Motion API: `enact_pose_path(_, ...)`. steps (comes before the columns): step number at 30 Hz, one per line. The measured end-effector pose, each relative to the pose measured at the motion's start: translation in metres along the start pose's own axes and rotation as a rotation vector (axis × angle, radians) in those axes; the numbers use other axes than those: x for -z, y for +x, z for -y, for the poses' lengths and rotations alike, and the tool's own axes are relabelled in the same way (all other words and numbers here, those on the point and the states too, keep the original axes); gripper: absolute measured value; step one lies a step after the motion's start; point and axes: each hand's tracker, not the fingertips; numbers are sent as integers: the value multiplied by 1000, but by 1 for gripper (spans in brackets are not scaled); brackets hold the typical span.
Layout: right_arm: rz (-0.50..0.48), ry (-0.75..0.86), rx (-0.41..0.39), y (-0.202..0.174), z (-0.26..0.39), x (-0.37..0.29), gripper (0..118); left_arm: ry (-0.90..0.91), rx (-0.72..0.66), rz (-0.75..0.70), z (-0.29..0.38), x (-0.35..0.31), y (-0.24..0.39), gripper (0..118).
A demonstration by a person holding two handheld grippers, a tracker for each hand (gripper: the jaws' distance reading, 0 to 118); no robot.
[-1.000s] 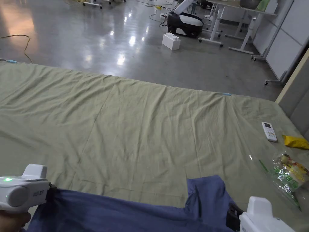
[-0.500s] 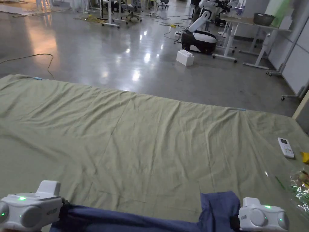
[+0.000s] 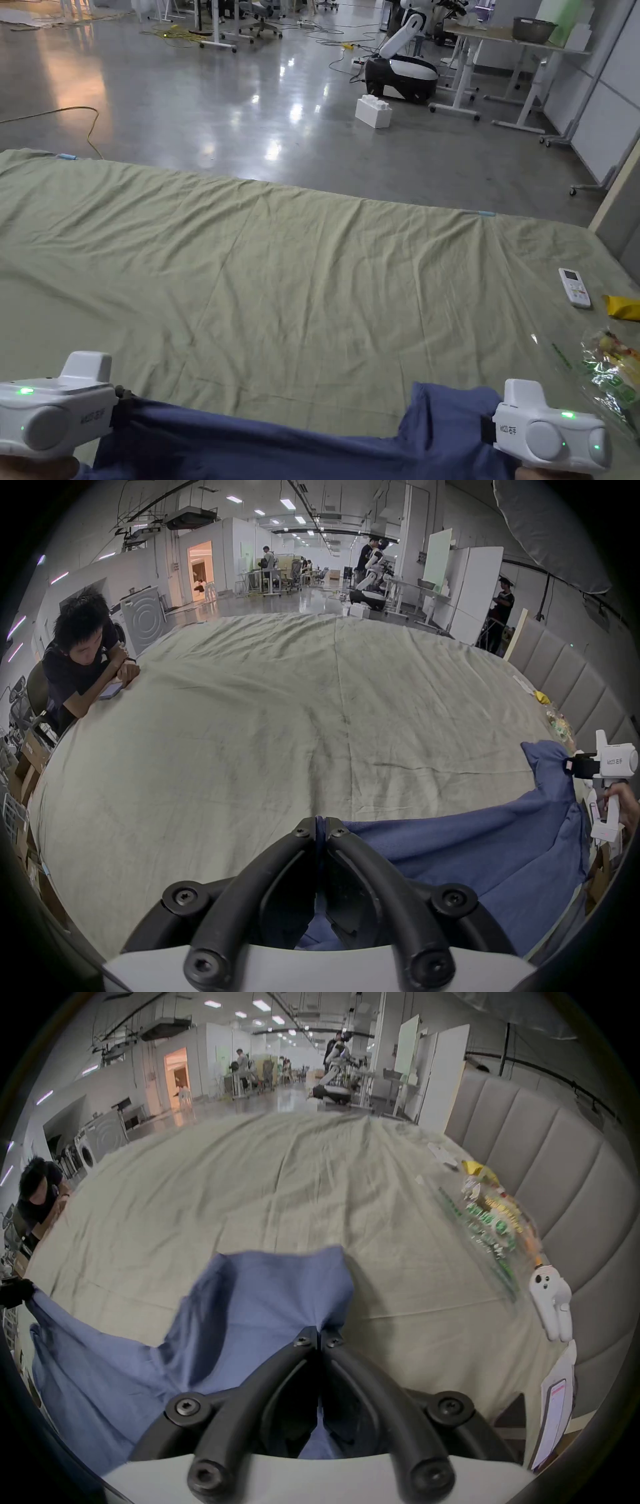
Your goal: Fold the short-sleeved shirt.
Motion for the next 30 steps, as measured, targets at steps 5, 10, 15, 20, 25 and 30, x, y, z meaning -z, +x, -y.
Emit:
enact_pose_path(5, -15, 83, 4, 9, 12, -61, 1, 58, 0, 10, 4, -35, -4, 4)
enact_pose_path(10, -29, 125, 3, 12, 31, -114, 1, 110, -10, 37, 16, -70, -11, 4)
enact_pose_path(15, -45, 137, -10, 15, 59, -155, 1, 126, -15, 67, 34, -98, -20, 4)
enact_pose_path(20, -51, 94, -31, 16, 96, -176, 1, 114, -1, 92, 63, -114, -30, 4)
enact_pose_path(25, -48, 18, -45, 14, 137, -183, 1, 68, 14, 102, 98, -122, -37, 4)
enact_pose_path(30, -63, -70, -33, 10, 175, -177, 1, 0, 34, 90, 132, -118, -42, 4)
